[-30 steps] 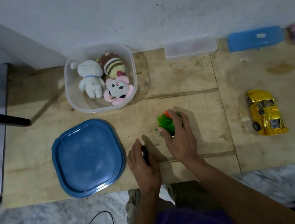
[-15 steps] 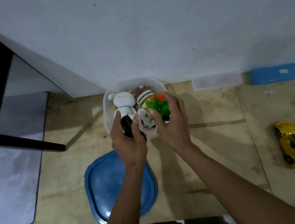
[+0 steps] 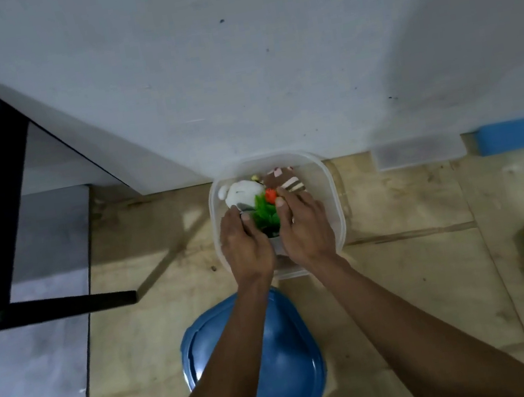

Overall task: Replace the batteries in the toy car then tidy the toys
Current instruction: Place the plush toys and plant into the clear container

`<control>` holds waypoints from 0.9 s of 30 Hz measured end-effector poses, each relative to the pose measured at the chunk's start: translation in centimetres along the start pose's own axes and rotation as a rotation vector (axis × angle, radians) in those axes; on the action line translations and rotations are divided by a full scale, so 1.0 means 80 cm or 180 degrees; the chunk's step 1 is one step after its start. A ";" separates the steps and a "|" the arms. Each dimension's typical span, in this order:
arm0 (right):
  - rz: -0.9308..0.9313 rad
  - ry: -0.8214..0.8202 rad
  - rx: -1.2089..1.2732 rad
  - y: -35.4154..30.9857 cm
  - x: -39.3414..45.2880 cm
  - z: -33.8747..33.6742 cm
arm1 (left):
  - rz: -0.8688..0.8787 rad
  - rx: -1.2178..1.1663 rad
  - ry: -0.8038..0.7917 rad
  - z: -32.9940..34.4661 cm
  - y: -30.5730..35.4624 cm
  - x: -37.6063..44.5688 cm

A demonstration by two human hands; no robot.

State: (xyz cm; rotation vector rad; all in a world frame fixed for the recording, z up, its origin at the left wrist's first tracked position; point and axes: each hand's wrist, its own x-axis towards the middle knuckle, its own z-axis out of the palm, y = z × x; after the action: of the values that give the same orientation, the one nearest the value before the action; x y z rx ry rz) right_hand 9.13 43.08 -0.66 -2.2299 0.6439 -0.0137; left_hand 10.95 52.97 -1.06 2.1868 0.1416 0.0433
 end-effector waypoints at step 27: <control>-0.0452 0.0638 0.0495 0.054 -0.171 -0.037 | -0.0483 0.0200 0.0203 -0.136 -0.056 -0.170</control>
State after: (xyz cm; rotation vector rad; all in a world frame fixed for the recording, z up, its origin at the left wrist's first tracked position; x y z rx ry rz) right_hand -5.32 44.84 0.92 -2.1345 0.5689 -0.3515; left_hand -3.81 62.75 1.87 2.2319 0.3486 0.0233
